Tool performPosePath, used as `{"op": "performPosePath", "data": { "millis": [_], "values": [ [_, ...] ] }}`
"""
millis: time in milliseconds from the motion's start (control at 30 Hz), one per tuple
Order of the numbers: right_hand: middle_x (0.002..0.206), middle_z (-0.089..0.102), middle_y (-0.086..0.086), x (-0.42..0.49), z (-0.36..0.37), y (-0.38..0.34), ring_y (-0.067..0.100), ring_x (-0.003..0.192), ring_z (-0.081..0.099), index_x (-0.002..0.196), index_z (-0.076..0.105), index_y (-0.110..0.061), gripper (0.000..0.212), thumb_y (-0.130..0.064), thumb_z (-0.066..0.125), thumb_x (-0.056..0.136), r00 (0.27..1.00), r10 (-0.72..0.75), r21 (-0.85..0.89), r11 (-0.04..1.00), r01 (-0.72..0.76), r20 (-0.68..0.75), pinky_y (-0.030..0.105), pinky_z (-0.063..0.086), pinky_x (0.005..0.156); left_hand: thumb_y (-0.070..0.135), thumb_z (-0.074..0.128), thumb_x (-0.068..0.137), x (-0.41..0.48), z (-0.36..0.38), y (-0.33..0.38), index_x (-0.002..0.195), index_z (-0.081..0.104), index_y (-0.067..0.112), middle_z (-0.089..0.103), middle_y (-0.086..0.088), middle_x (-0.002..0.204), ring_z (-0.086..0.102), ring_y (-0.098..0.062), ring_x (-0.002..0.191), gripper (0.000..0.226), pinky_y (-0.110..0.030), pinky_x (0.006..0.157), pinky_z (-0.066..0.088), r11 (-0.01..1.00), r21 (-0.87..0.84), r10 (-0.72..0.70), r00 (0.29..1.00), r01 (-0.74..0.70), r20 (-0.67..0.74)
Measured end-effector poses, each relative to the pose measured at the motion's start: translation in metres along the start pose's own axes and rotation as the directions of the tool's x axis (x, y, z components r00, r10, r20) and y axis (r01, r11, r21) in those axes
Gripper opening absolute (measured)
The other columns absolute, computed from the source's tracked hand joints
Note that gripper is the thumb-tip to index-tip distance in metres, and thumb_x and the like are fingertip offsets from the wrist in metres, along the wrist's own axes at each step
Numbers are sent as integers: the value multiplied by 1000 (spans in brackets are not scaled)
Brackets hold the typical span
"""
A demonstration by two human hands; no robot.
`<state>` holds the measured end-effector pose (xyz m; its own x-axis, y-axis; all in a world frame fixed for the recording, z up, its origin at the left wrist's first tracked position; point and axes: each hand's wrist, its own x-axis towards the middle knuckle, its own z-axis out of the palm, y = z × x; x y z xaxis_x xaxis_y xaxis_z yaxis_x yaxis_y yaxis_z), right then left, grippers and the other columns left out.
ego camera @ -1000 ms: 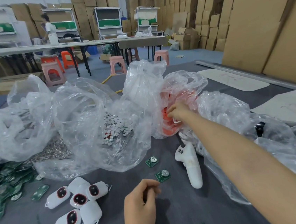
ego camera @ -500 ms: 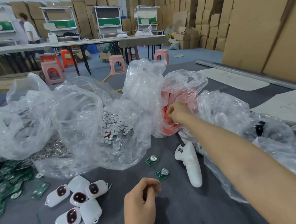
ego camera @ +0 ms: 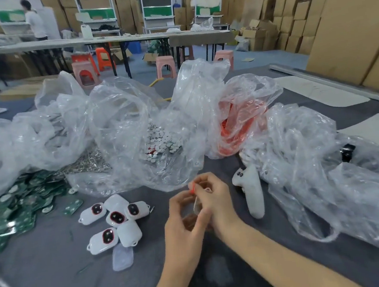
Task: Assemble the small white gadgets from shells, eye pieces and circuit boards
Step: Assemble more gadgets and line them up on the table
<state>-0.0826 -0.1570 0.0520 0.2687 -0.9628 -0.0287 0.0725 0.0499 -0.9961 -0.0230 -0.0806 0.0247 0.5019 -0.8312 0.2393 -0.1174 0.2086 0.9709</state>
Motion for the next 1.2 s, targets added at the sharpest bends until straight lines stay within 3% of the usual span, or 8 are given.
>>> {"op": "performPosePath", "data": {
  "millis": [100,233,400,567,733,900,1033,1200],
  "values": [
    [67,57,7,-14,9,12,18,53,51,79,57,-11,12,-5,61,89,991,134,177,975,-133,4,22,39,45,10,69,86,-5,-12,0,93,60,22,69,13,86,68,-7,65,16,-15,58,51,996,79,-39,995,46,-88],
    [72,67,3,-15,4,15,14,65,58,76,61,-11,12,-5,67,85,997,40,67,997,-44,60,27,50,62,0,62,88,-15,-37,-1,87,62,22,68,10,81,66,-16,60,22,-23,56,53,985,142,-74,985,97,-157],
    [61,67,3,-3,-15,16,10,40,48,73,61,-9,17,2,65,85,986,15,-125,992,6,166,20,36,38,-8,56,86,-17,-47,-1,82,63,24,67,6,78,59,-5,67,33,-13,65,44,962,248,-41,962,111,-269],
    [54,65,-2,3,-23,22,11,43,55,74,70,-13,19,4,65,82,980,-98,-397,903,162,175,19,44,42,-21,58,75,-15,-53,-1,81,68,9,58,-4,93,58,4,93,32,-4,77,39,843,531,232,949,-87,-213],
    [74,69,-3,3,-21,25,6,59,58,83,75,-16,13,-4,70,82,932,-226,-622,697,357,282,21,50,66,-29,42,69,-16,-69,-7,66,61,4,57,-4,90,61,-10,110,38,-2,87,36,803,588,138,990,-94,-30],
    [88,62,1,0,-17,24,16,74,58,90,73,-15,22,-28,80,74,930,-201,-710,602,365,307,29,48,77,-2,63,76,-22,-71,-4,77,60,15,52,9,84,49,-3,82,17,-7,75,34,732,680,106,992,-32,-68],
    [98,65,5,-3,-15,23,22,90,61,101,72,-13,18,-13,69,83,919,-205,-759,518,393,336,31,47,85,40,74,75,-23,-60,-8,108,60,19,56,6,101,46,-15,97,41,-28,89,37,585,809,73,997,-53,12],
    [112,55,4,0,-20,22,22,106,49,114,69,-18,26,-19,64,89,930,-131,-829,423,367,345,28,39,92,41,71,77,-22,-58,-10,126,53,28,58,16,113,46,-11,111,53,-27,92,30,584,807,49,996,-86,71]
  ]
}}
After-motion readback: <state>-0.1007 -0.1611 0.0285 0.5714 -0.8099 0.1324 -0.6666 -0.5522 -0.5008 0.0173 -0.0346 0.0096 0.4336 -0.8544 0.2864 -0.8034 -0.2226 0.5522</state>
